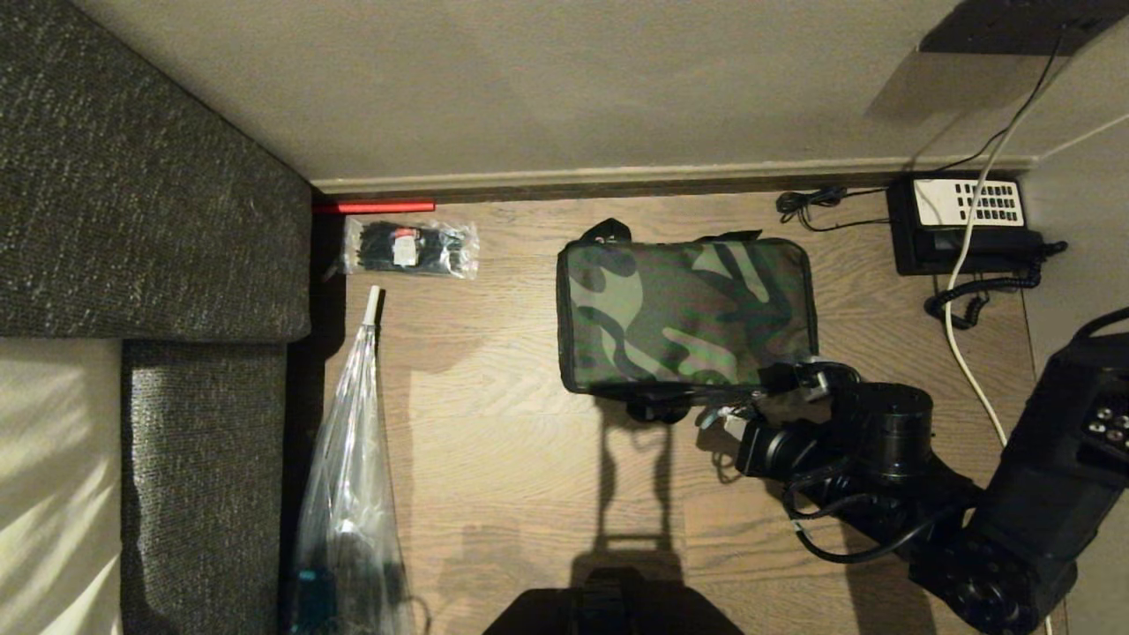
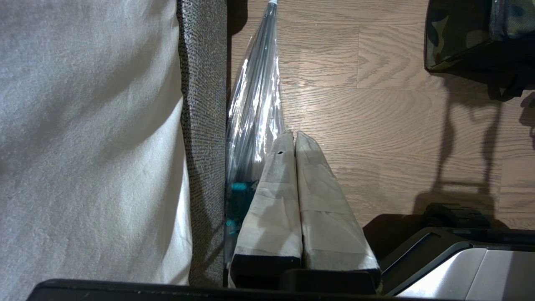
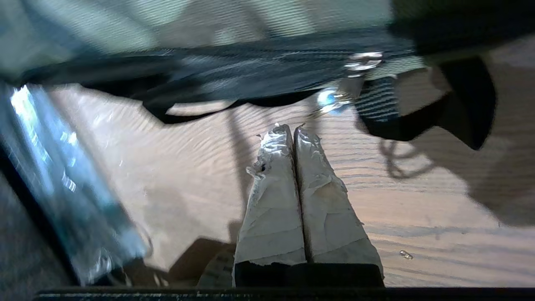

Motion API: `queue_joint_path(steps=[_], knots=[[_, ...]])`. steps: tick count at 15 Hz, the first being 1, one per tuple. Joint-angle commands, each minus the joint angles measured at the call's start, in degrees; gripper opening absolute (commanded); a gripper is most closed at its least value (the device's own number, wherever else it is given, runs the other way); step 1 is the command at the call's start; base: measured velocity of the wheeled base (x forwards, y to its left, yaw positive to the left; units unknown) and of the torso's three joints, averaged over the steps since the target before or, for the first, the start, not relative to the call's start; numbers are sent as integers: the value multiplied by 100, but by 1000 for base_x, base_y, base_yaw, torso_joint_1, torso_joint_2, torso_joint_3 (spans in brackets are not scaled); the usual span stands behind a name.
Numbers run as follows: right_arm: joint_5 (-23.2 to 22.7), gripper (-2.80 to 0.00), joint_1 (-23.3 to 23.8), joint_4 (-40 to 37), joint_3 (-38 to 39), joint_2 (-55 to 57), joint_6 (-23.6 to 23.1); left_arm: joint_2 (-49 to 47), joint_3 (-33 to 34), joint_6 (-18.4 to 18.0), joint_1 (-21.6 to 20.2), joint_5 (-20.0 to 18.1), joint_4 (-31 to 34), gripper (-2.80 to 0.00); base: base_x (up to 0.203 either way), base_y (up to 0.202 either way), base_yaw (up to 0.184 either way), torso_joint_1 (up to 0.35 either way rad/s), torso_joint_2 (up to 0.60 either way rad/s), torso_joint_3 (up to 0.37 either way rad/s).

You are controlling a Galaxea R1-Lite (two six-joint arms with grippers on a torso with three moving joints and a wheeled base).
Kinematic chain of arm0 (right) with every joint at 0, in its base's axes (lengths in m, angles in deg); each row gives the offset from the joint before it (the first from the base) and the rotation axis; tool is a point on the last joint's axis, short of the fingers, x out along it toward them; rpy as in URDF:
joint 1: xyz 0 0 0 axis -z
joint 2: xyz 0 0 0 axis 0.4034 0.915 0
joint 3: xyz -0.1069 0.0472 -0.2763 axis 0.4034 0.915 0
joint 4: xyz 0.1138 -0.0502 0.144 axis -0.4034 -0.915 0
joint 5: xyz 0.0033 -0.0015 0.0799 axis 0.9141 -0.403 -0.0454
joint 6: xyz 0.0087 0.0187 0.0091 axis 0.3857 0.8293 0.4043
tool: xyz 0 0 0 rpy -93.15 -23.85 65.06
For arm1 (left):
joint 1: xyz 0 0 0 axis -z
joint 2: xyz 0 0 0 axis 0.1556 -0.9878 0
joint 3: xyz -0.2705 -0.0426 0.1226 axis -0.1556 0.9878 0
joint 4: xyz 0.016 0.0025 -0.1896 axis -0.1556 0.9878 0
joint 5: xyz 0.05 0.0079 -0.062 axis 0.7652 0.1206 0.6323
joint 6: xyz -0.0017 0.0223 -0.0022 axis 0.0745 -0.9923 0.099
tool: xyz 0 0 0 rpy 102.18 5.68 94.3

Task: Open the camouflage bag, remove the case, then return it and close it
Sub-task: Open the top of the storage box

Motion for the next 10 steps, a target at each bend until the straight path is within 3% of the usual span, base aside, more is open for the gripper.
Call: queue_joint_path(steps=[1,4,5,6,10], knots=[[-19,-280,-4,24,93,-106,-182,11,1,2,-2,3,0,-280,0,0,0,0,0,0],[-44,-280,-4,-44,119,-71,-314,11,1,2,-2,3,0,-280,0,0,0,0,0,0],[-32,-78,-4,-38,116,-13,-506,11,1,2,6,3,0,-280,0,0,0,0,0,0],[-12,0,-4,1,126,55,-604,11,1,2,-2,3,0,-280,0,0,0,0,0,0],[21,0,15,20,-67,283,-590,11,1,2,4,3,0,-280,0,0,0,0,0,0]])
